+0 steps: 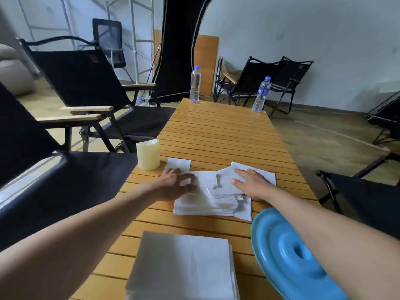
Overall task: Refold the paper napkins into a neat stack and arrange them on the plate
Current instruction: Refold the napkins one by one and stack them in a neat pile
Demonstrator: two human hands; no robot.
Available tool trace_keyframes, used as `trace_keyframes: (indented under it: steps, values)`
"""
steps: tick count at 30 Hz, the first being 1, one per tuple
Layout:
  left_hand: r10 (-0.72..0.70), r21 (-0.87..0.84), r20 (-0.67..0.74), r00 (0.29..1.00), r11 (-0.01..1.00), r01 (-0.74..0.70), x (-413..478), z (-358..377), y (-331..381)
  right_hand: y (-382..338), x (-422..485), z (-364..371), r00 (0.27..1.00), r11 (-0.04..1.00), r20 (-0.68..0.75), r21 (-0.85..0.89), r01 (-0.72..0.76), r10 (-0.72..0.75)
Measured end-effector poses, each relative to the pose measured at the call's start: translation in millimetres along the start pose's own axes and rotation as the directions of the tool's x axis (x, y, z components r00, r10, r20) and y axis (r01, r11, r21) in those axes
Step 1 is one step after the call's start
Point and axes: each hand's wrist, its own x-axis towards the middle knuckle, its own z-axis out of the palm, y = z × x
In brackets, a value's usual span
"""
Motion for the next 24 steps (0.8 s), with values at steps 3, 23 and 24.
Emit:
trace_keyframes:
  steps: [3,23,24]
  values:
    - [0.029,0.064,-0.01,1.0,0.998,-0.029,-2,4,-5,-11,3,7,0.998,0.992,0.045,-0.123,0.039,-0.034]
    - [0.0,-0.073,-0.183,0.983,0.997,-0.013,-56,-13,-25,-106,-49,42,0.971,0.952,-0.133,0.209,0.225,-0.201]
    - [-0.019,-0.086,-0.154,0.988,0.996,0.006,-53,-11,-25,-110,-47,44,0.978,0.949,-0.099,0.243,0.203,-0.184]
